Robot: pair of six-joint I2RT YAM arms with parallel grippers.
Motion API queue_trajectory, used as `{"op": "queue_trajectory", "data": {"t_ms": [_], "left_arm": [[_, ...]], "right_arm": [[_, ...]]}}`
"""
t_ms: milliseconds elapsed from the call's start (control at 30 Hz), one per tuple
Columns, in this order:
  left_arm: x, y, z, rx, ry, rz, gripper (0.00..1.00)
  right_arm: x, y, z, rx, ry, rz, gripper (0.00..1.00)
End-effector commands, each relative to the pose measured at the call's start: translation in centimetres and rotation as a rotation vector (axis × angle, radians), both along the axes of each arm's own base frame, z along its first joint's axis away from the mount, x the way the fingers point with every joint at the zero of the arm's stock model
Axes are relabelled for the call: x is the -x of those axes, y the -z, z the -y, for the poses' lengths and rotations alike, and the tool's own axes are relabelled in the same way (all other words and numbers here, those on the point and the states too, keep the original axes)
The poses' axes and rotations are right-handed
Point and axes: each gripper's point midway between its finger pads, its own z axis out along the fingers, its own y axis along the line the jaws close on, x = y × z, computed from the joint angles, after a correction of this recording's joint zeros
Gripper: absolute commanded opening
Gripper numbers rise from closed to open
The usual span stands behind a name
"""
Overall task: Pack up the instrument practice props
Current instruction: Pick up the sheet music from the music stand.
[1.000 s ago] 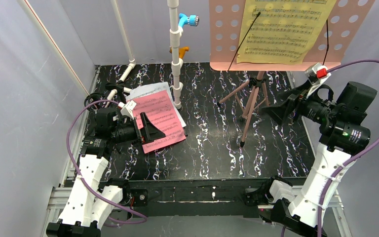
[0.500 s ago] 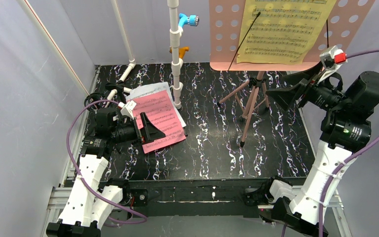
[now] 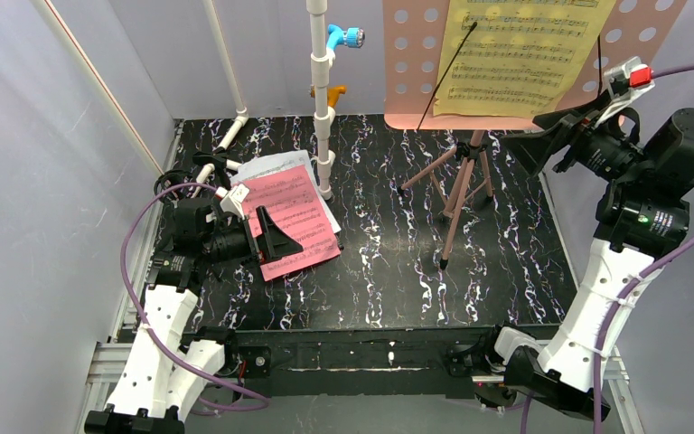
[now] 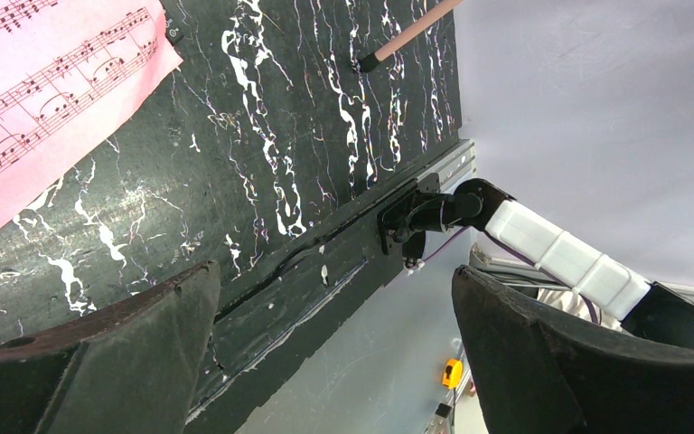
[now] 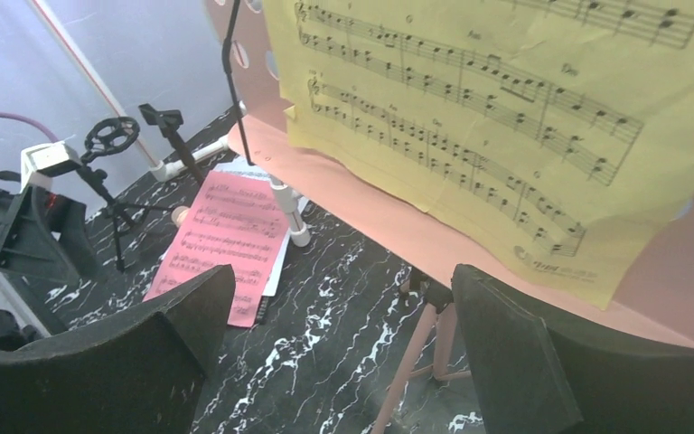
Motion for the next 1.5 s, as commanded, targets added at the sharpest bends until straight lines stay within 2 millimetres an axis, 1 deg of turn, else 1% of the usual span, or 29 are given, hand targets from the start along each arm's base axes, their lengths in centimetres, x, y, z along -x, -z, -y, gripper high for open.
{"op": "queue_trajectory", "data": {"t_ms": [0,200,367,533,667,833,900,1000,1233,1367,1467], "left_arm": [[0.4,-0.1,0.0,0.002,0.016,0.015,1.0],[0.6,-0.1,0.0,0.001,0.015,0.021,1.0],[0.6,0.2,-0.1,-0.002,0.014,0.016,1.0],[0.6,-0.1,0.0,0.001,0.018,0.02,1.0],[0.9,0.2,-0.1,-0.005,0.015,0.022,1.0],[0.8,0.3,-0.2,-0.007,0.014,0.02,1.0],[0.8,0.3,-0.1,-0.006,0.015,0.019,1.0],[0.8,0.3,-0.1,-0.004,0.016,0.019,1.0],[1.0,0.5,-0.2,-0.007,0.01,0.021,1.0],[1.0,0.6,-0.2,-0.008,0.009,0.019,1.0],[0.9,0.6,-0.2,-0.008,0.009,0.017,1.0]], "right_arm": [[-0.3,-2.8,0.6,0.021,0.061,0.083,1.0],[-0.8,-3.9,1.2,0.013,0.107,0.097,1.0],[-1.4,-4.5,1.8,-0.011,0.145,0.09,1.0],[-2.2,-5.4,2.7,-0.049,0.193,0.088,1.0],[-2.0,-6.6,2.9,-0.069,0.214,0.11,1.0],[-1.6,-8.4,3.8,-0.072,0.305,0.162,1.0],[-1.7,-8.9,4.3,-0.082,0.344,0.173,1.0],[-2.5,-9.0,4.8,-0.106,0.36,0.166,1.0],[-4.3,-9.0,4.9,-0.165,0.301,0.132,1.0],[-4.8,-9.1,4.7,-0.187,0.27,0.121,1.0],[-5.2,-8.7,4.5,-0.213,0.239,0.097,1.0]]}}
